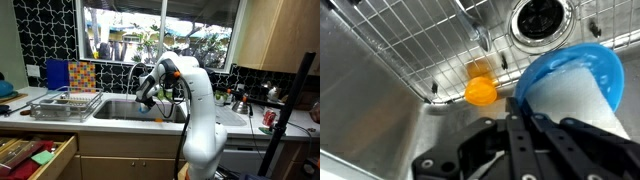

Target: Put the dish washing sponge in the soap bowl, draw some water in the bowl from the opened tap, place the bowl back at the edge of the sink then close the tap

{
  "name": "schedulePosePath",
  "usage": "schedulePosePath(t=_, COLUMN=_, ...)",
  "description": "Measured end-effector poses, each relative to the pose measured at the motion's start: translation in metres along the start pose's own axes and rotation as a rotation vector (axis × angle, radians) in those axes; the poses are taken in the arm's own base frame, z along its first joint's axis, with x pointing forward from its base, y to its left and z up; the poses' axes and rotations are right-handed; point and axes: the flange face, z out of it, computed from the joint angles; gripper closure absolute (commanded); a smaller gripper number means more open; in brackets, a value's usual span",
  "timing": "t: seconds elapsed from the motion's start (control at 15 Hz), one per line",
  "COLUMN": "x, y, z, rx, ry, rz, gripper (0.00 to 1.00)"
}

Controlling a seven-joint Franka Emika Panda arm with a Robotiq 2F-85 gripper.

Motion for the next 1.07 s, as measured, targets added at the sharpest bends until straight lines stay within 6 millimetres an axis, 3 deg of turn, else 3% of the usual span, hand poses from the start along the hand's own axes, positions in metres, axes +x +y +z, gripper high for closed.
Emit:
schedulePosePath(t=0.4, x=-0.0008, y=0.0001, z=-0.0048, rx=-0.044, ry=0.097, rz=-0.145, gripper=0.99)
schedulePosePath(t=1.07, x=-0.0018, y=-0.0013, z=-0.0081, rx=-0.071, ry=0.163, rz=-0.243, gripper=0.99)
